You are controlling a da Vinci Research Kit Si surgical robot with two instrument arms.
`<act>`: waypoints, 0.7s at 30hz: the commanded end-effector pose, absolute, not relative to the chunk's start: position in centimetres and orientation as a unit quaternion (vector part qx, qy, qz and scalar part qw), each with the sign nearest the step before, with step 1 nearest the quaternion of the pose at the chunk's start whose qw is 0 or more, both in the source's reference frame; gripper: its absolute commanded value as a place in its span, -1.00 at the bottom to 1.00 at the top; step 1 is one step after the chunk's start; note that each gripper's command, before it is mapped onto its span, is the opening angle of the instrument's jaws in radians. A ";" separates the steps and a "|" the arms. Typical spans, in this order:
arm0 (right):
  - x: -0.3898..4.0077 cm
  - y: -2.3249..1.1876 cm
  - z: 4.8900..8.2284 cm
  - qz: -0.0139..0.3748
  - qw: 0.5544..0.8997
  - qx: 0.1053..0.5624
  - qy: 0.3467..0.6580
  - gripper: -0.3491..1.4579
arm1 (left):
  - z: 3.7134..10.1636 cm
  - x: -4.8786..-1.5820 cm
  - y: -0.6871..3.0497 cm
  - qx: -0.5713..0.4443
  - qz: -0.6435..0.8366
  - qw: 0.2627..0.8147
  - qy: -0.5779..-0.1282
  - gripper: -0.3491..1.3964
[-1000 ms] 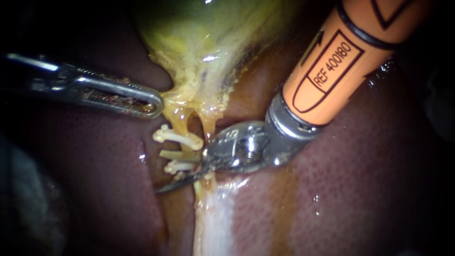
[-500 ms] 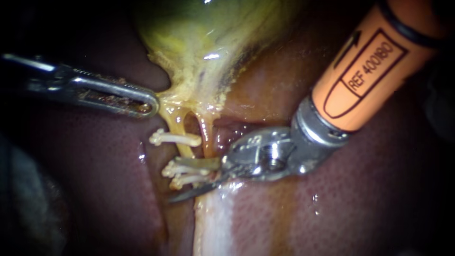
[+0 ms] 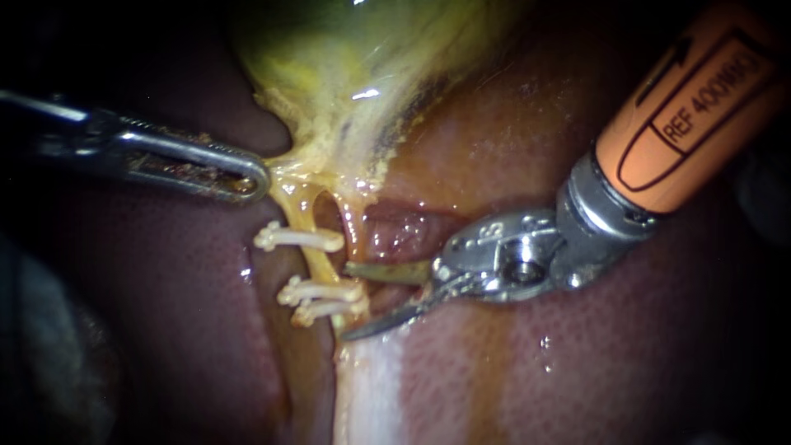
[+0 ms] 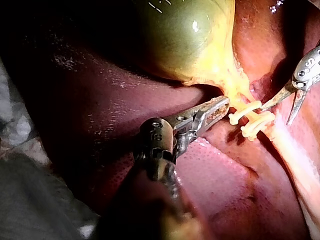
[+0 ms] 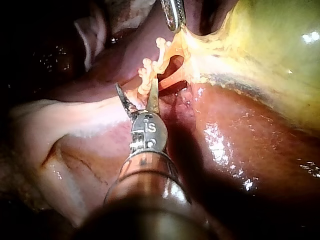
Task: Go to the cutting position left tube
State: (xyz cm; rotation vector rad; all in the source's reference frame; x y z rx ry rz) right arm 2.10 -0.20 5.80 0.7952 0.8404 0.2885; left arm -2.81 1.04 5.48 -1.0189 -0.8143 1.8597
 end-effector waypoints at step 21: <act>2.10 -0.02 6.21 0.135 0.829 0.371 0.396 0.95 | 5.48 -2.81 1.04 -0.407 0.742 0.421 -0.325 -1.00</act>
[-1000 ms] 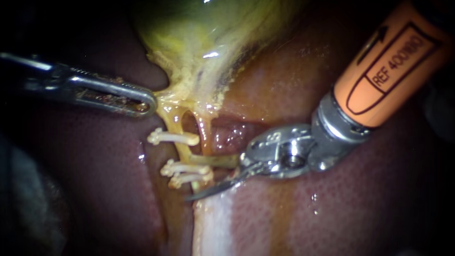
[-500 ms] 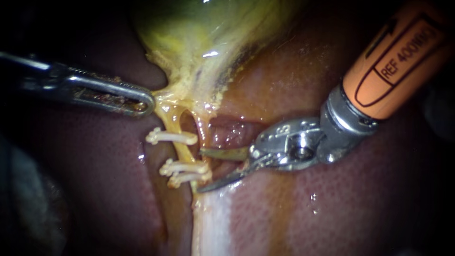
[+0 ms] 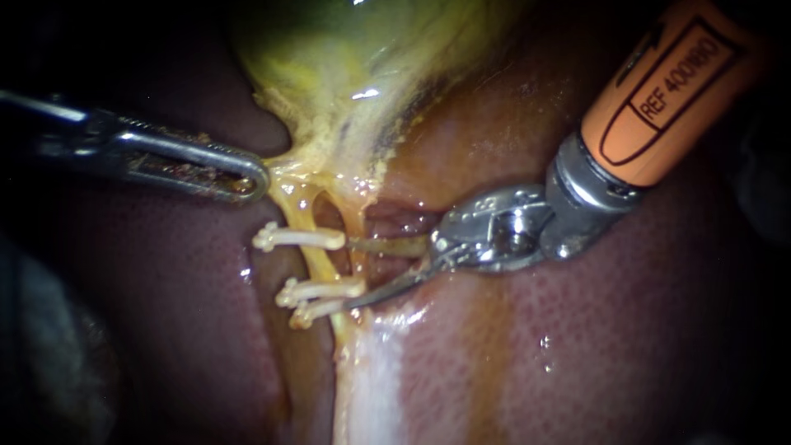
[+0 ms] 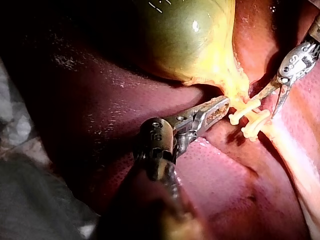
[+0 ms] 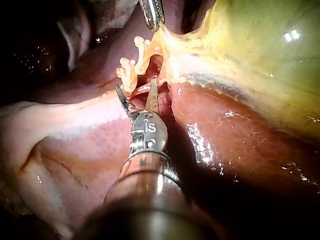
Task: Go to the cutting position left tube
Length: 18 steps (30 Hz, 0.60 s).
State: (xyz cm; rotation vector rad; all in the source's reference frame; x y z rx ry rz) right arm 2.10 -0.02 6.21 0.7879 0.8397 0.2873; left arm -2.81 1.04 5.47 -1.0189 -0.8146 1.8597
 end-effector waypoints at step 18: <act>2.36 -0.05 6.30 0.146 0.820 0.373 0.410 0.95 | 5.48 -2.81 1.04 -0.406 0.741 0.424 -0.326 -1.00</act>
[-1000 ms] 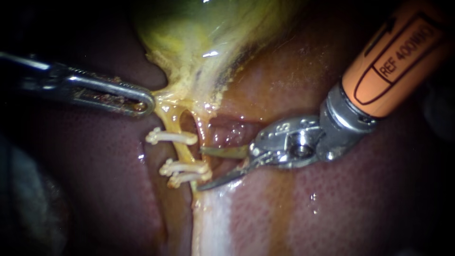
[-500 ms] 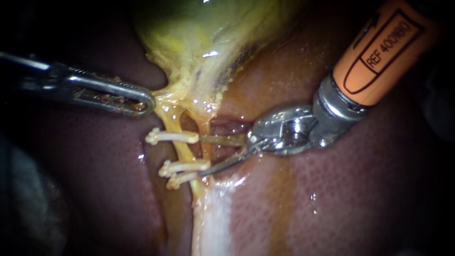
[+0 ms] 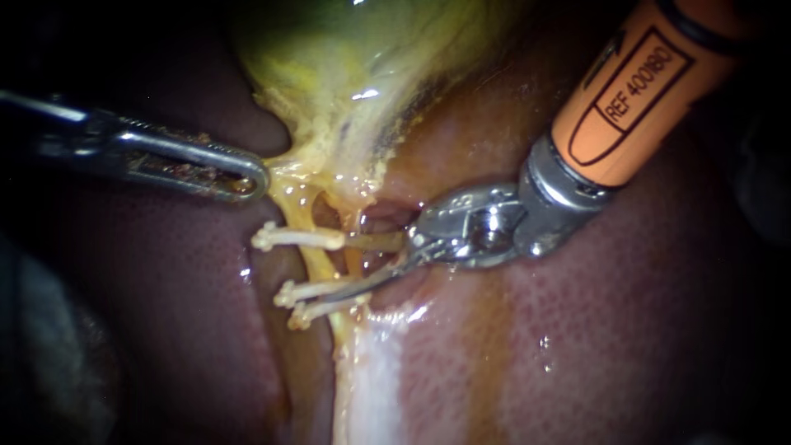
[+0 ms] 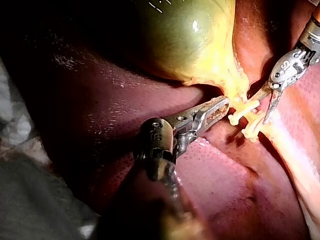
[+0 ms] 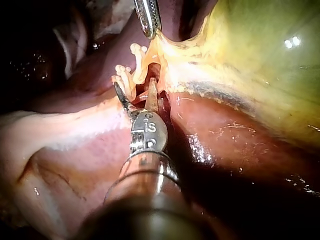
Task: Go to the cutting position left tube
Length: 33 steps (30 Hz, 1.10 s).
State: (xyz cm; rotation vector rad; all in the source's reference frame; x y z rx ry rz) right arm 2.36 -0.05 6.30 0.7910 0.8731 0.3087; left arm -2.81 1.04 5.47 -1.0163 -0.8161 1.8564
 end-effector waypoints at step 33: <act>3.00 -0.29 6.15 0.179 0.764 0.403 0.472 0.97 | 5.48 -2.83 1.04 -0.406 0.741 0.424 -0.326 -1.00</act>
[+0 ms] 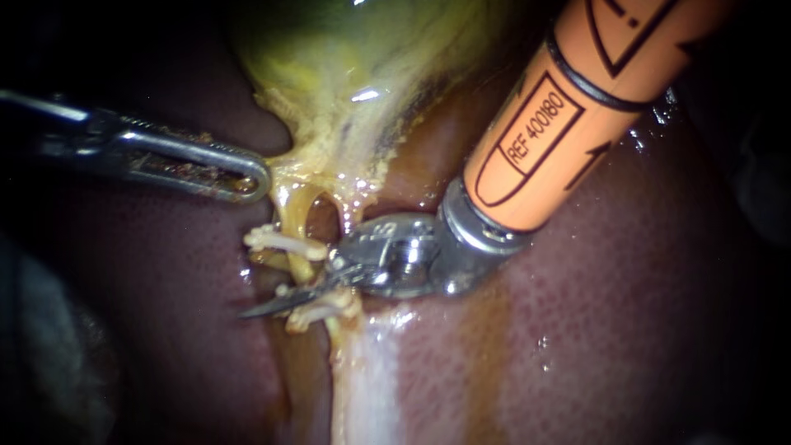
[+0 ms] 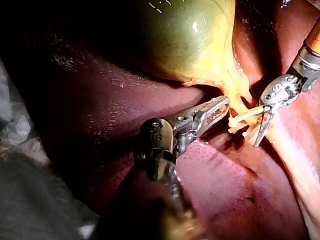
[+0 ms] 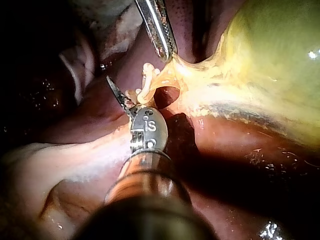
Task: Go to the cutting position left tube
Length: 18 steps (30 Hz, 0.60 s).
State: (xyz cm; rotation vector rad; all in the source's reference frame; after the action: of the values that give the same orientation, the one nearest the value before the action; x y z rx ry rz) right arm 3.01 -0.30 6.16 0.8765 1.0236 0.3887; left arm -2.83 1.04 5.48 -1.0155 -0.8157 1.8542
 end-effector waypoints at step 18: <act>3.09 -0.27 5.75 0.175 0.731 0.436 0.494 0.97 | 5.49 -2.83 1.04 -0.405 0.740 0.426 -0.327 -1.00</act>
State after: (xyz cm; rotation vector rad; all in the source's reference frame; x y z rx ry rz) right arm 3.10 -0.28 5.75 0.9605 1.0883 0.3850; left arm -2.83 1.04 5.49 -1.0121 -0.8156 1.8528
